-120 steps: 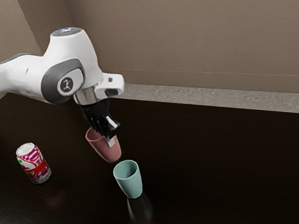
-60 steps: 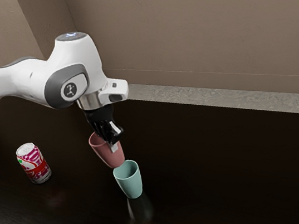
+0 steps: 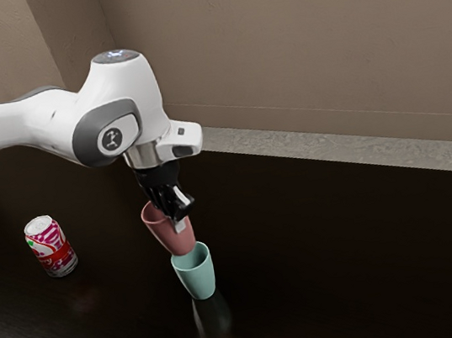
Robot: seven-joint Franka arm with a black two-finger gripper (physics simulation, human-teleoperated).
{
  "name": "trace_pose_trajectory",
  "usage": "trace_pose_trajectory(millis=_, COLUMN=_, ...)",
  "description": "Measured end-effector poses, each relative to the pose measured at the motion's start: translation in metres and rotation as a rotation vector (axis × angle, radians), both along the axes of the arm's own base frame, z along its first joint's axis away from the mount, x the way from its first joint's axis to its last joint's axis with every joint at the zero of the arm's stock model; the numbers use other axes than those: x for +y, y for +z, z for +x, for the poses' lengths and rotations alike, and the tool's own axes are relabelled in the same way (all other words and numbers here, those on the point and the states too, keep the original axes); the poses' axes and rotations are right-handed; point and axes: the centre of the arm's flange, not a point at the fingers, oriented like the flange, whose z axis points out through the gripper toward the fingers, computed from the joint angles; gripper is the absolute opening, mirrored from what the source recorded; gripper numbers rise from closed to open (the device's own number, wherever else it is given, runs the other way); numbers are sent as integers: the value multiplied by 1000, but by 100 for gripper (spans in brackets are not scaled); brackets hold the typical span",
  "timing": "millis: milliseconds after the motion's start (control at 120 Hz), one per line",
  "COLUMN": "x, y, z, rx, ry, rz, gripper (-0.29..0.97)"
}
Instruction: Place the left cup onto the right cup
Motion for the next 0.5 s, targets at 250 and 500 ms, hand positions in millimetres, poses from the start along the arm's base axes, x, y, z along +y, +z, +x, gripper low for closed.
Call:
trace_pose_trajectory(millis=250, x=-2, y=-12, z=2, rx=20, ry=1, rz=6, gripper=-10)
trace_pose_trajectory(millis=500, x=-7, y=-23, z=3, rx=38, ry=-3, rz=11, gripper=-10)
